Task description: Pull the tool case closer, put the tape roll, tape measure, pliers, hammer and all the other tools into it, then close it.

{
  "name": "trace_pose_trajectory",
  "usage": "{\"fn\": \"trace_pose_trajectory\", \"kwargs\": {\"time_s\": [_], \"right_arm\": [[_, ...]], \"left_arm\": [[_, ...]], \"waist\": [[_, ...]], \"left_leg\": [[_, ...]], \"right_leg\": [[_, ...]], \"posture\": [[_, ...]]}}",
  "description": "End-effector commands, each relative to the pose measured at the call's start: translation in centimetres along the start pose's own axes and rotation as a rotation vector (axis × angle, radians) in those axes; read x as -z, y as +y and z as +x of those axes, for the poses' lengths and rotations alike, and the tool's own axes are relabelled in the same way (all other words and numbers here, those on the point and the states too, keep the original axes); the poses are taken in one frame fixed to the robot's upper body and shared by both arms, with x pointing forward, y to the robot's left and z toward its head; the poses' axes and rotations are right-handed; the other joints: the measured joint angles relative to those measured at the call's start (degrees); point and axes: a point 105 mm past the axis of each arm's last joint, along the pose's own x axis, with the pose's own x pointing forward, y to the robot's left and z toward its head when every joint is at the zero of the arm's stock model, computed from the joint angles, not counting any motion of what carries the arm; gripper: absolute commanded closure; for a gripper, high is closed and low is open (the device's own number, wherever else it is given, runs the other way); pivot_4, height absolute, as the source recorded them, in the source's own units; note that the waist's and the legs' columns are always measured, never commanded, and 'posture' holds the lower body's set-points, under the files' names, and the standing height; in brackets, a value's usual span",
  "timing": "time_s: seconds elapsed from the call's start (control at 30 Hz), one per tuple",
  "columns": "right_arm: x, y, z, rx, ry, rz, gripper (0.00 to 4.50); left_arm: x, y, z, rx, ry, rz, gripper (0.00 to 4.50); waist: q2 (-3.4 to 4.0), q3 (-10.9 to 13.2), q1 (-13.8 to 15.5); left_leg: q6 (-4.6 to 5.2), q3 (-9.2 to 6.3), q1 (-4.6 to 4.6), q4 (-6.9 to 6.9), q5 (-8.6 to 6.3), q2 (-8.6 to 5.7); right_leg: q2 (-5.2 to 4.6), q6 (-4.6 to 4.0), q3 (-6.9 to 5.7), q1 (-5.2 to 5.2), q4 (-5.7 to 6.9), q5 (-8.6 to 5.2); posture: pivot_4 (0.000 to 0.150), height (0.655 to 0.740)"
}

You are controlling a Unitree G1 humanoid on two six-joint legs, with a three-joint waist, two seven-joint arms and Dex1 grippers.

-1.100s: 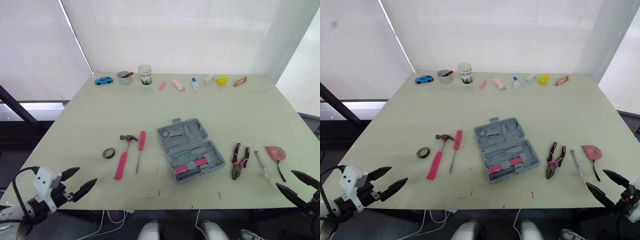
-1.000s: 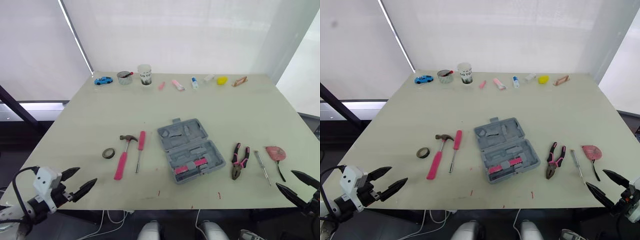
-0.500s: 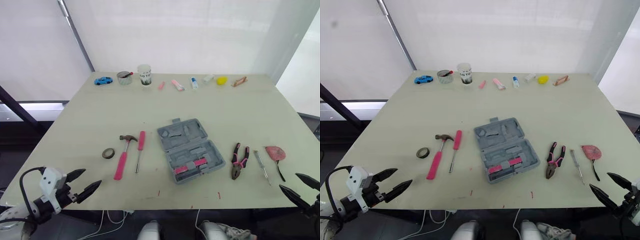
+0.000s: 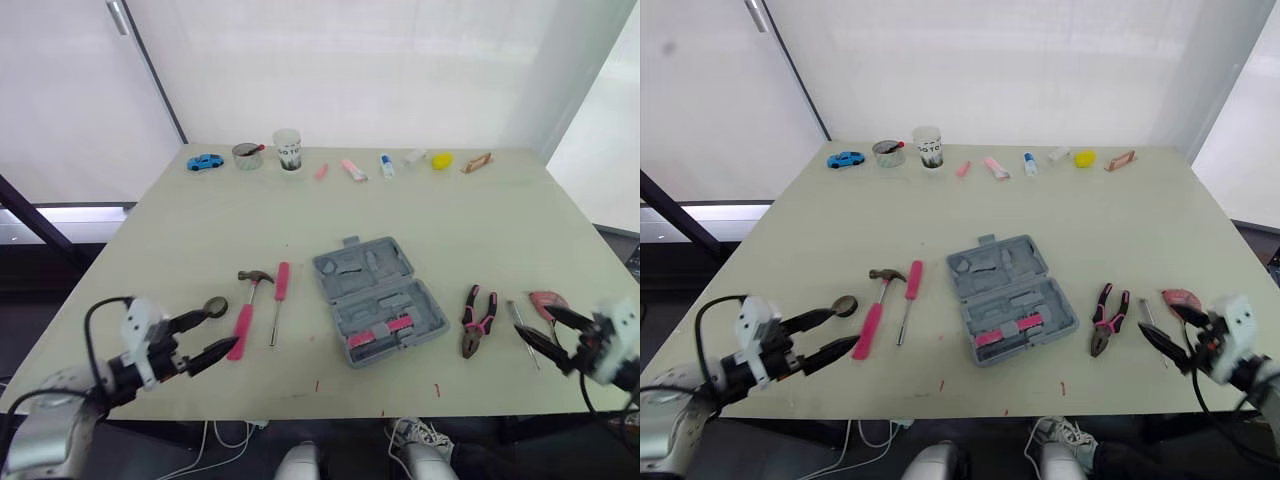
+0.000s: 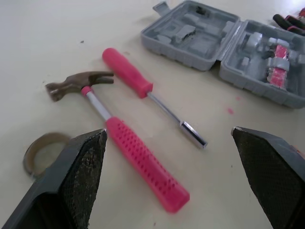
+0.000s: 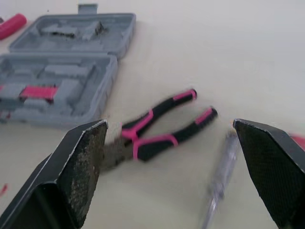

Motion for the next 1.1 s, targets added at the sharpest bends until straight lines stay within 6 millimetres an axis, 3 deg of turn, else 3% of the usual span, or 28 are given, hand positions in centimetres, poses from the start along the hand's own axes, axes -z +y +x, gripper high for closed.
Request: {"fn": "trace_pose_trajectory", "kwargs": {"time_s": [0.03,0.27,0.53,0.73,0.83,0.9,0.93,0.97,1.1], "right_arm": [[-1.6,-0.1,1.4,-0.008,0.003,-0.017,0.07],[-4.0,0.1,7.5,-0.110,0.063,-0.103,0.07],[-4.7,-0.2,12.2,-0.196,0.161,-0.258,0.07],[-4.4,0.7,15.1,-0.258,0.222,-0.384,1.82],[-4.1,1.4,16.5,-0.289,0.257,-0.490,3.31],[-4.0,2.0,17.4,-0.303,0.272,-0.553,3.73],[-3.9,2.1,17.7,-0.306,0.283,-0.588,4.32],[-3.8,2.2,18.0,-0.308,0.295,-0.618,4.50],[-3.4,2.2,18.5,-0.306,0.330,-0.716,4.50]], "left_arm": [[-0.8,-0.5,1.1,0.065,0.012,0.034,0.00],[-1.7,-0.3,5.1,0.186,0.040,0.113,0.00],[-1.9,-0.7,8.2,0.251,0.054,0.136,0.00],[-1.1,-1.1,9.3,0.311,0.103,0.150,1.75],[-0.7,-0.8,10.1,0.317,0.125,0.139,3.07],[-0.5,-1.0,10.6,0.327,0.136,0.121,3.48],[-0.5,-1.0,10.9,0.330,0.136,0.112,4.02],[-0.4,-1.1,11.2,0.332,0.136,0.110,4.38],[-0.1,-0.9,11.7,0.330,0.159,0.126,4.47]], "waist": [[0.00,0.0,0.0],[-0.01,0.0,0.0],[0.00,0.0,0.0],[0.02,0.0,-0.2],[0.02,0.0,-0.3],[0.03,0.0,-0.3],[0.03,0.0,-0.3],[0.03,0.1,-0.3],[0.04,0.1,-0.3]], "left_leg": [[0.00,0.01,-0.01,-0.01,0.00,-0.05],[0.00,0.09,-0.09,0.00,0.01,-0.16],[0.00,0.10,-0.17,-0.02,0.01,-0.20],[0.00,0.08,-0.17,-0.02,0.01,-0.20],[0.00,0.09,-0.15,-0.01,0.01,-0.20],[0.00,0.10,-0.14,0.00,0.01,-0.20],[0.00,0.10,-0.15,0.00,0.01,-0.20],[0.00,0.10,-0.15,0.00,0.01,-0.20],[-0.01,0.10,-0.17,0.00,0.02,-0.21]], "right_leg": [[0.01,0.00,0.00,0.00,0.00,0.00],[0.09,0.17,-0.07,0.00,-0.01,0.10],[0.09,0.24,-0.08,-0.03,-0.04,0.13],[0.10,0.24,-0.11,-0.07,0.04,0.14],[0.10,0.24,-0.10,-0.06,0.09,0.14],[0.10,0.24,-0.09,-0.07,0.11,0.14],[0.10,0.24,-0.10,-0.08,0.12,0.14],[0.10,0.24,-0.09,-0.09,0.12,0.14],[0.09,0.24,-0.10,-0.09,0.12,0.14]], "posture": [[0.150,0.7400],[0.150,0.7400],[0.150,0.7400],[0.150,0.7400],[0.150,0.7400],[0.150,0.7400],[0.150,0.7400],[0.150,0.7400],[0.150,0.7400]]}}
